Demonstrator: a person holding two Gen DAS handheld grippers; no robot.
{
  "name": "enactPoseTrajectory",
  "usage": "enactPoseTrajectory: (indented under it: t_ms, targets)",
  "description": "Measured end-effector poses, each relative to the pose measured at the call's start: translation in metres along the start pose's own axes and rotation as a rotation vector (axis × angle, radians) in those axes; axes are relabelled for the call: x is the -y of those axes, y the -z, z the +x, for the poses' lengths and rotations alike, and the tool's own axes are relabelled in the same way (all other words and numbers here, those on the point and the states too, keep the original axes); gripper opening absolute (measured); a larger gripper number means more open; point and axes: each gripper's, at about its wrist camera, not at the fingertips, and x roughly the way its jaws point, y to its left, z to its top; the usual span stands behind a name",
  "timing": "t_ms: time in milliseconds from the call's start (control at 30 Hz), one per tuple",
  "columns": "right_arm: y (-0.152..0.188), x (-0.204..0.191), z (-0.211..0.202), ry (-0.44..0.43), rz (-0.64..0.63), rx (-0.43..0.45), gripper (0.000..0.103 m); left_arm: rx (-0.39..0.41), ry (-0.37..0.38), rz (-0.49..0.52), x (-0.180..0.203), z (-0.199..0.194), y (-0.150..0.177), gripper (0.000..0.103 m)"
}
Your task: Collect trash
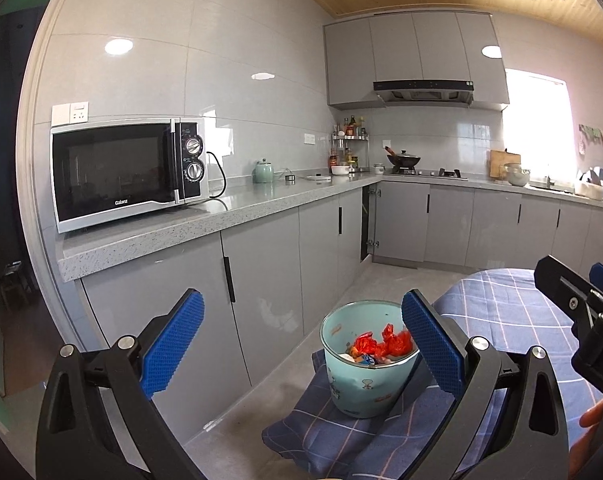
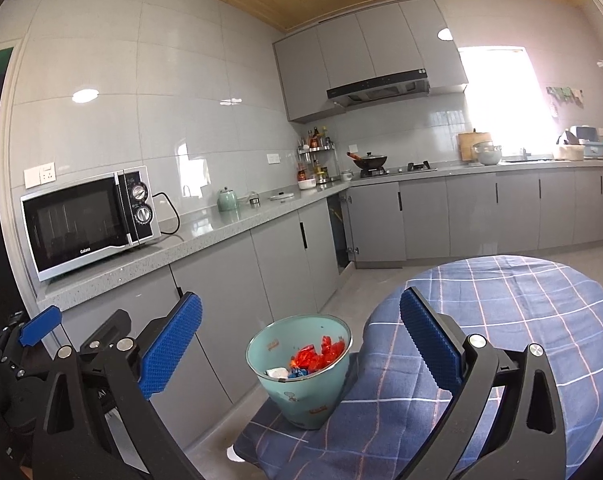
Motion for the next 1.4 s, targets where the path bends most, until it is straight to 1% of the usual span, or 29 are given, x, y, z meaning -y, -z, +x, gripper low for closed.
enactPoseTrajectory:
  t_ms: [233,600,833,1400]
  targets:
    - [-0.0009,0.0020,-0.0034,0.004,0.010,0.014,0.098,0.003,0.011,0.003,-0.0002,-0.0024,-0.0007,0.098]
    - [-0.0014,0.0024,-0.0019,0.006,0.016,0.001,0.098,-0.019,0.024,0.001,-0.0013,0.0020,0.0010,0.098]
    - [-0.0007,0.0008,0.0013,0.007,0.016,-0.012,0.098,-0.017,0.028,0.006,0.0000,0.0008,0.0017,0.098]
    - [0.0004,-0.0002,0.0023,0.006,0.023,-0.010,0.098,-0.019,0.027,0.003,-0.0008,0.0012,0.0012,0.098]
